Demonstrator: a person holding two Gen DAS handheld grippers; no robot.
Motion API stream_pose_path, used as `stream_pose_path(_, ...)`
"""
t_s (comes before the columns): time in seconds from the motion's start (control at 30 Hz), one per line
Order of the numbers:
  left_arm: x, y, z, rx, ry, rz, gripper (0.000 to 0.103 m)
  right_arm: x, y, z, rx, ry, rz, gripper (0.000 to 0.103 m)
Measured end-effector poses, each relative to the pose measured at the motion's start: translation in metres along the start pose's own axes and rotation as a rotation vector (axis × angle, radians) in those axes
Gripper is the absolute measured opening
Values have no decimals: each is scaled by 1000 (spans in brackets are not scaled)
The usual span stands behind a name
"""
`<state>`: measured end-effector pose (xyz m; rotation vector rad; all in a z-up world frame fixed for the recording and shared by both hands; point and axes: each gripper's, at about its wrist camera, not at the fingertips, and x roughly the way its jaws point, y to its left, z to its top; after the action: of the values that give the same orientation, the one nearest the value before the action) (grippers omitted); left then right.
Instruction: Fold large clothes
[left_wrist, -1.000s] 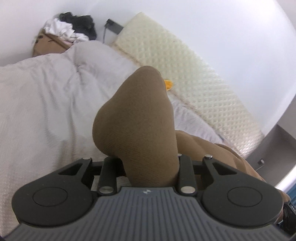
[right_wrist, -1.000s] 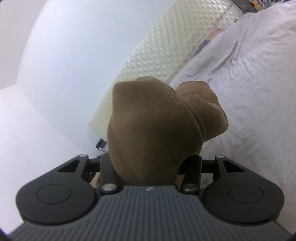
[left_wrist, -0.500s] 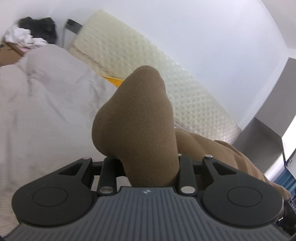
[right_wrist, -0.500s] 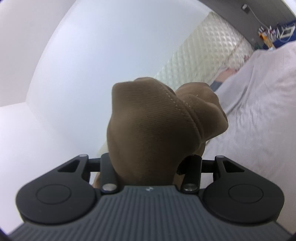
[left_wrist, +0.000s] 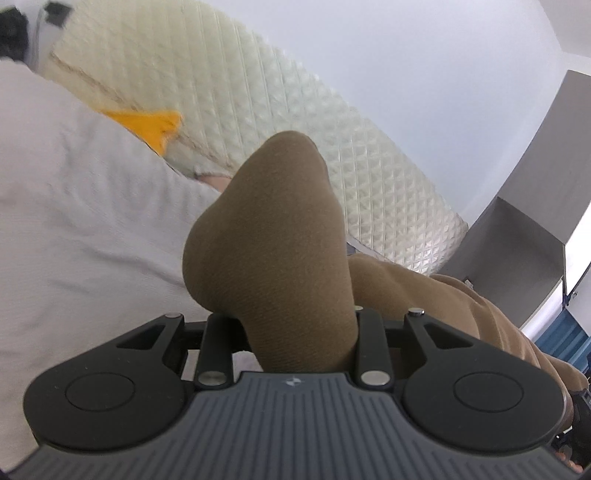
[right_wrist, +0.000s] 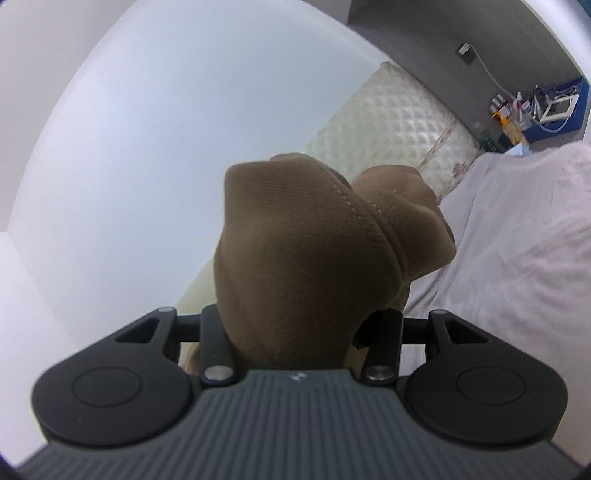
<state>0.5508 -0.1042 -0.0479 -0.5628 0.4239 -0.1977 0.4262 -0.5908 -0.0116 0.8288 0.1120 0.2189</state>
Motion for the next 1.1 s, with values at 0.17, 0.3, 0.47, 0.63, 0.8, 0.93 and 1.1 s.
stream_pose_path(0.17, 107, 2, -22, -20, 39, -5, 33, 39, -51, 10, -17, -10, -61, 49)
stream_pose_path(0.3, 165, 17, -47, 3, 71, 17, 33, 62, -100, -4, -3, -9, -96, 49)
stream_pose_path(0.47, 204, 51, -95, 47, 132, 69, 34, 65, -158, -44, 46, 43, -159, 49)
stream_pose_path(0.63, 201, 75, -121, 87, 117, 24, 36, 40, -208, -86, 177, 42, -175, 49)
stream_pose_path(0.8, 188, 90, -137, 105, 128, 21, 42, 19, -227, -115, 257, 22, -170, 51)
stream_pose_path(0.93, 181, 105, -145, 26, 143, 3, 46, 14, -229, -124, 283, 21, -189, 56)
stream_pose_path(1.1, 166, 100, -136, 19, 198, 22, 47, 21, -229, -112, 339, 62, -237, 59)
